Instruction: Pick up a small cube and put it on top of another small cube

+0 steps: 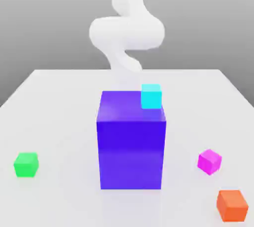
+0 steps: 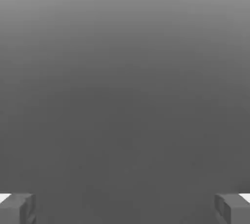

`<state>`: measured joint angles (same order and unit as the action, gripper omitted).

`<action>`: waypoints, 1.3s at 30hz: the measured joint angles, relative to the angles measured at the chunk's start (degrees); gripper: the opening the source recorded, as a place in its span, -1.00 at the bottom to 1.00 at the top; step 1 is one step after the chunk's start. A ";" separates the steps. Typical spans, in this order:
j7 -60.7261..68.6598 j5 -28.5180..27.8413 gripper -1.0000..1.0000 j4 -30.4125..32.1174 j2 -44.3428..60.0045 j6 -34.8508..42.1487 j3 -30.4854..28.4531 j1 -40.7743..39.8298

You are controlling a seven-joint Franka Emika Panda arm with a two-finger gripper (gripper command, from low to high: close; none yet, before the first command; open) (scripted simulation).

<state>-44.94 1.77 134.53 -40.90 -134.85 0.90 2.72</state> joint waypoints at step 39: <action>-11.55 -11.12 -1.00 23.12 51.70 -33.36 8.86 25.34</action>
<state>-56.49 -9.35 157.65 10.80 -168.21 9.76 28.06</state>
